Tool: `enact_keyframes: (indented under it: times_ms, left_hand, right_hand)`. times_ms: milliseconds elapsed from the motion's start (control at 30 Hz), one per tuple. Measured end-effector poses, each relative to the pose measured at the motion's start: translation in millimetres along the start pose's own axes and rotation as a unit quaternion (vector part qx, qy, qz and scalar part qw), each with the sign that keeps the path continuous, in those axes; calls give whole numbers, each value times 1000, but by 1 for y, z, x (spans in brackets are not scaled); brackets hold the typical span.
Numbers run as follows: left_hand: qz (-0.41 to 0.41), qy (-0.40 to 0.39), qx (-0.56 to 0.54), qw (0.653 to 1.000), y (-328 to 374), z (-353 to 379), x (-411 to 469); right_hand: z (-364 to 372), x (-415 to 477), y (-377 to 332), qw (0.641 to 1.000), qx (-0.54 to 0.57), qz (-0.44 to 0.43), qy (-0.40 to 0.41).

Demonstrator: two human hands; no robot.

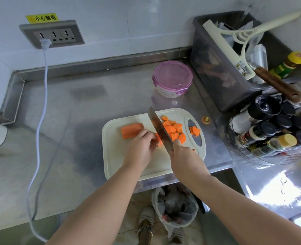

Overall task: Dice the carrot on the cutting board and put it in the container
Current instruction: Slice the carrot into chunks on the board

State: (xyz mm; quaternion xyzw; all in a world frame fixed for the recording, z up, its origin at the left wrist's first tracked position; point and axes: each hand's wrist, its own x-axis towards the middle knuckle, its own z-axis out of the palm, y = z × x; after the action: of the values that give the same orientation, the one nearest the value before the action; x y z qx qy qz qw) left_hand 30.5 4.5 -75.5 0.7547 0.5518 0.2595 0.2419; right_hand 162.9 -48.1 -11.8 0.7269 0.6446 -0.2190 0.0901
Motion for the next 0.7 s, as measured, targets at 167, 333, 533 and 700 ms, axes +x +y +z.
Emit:
enact_keyframes:
  times_ms: [167,333,533,700]
  left_hand:
    - [4,-4,1,1000,0,-1,1]
    - [1,-5,-2,1000,-1,1,1]
    - [-10,7,-16,1000,-2,3,3]
    - [5,17,3,1000,-2,2,3]
  right_hand:
    - [-3,-2,-2,997,72,7,5]
    - [0,4,-3,999,35,2,-3]
    - [4,10,-3,999,-44,-5,-23]
    - [8,19,-6,999,-18,5,-41]
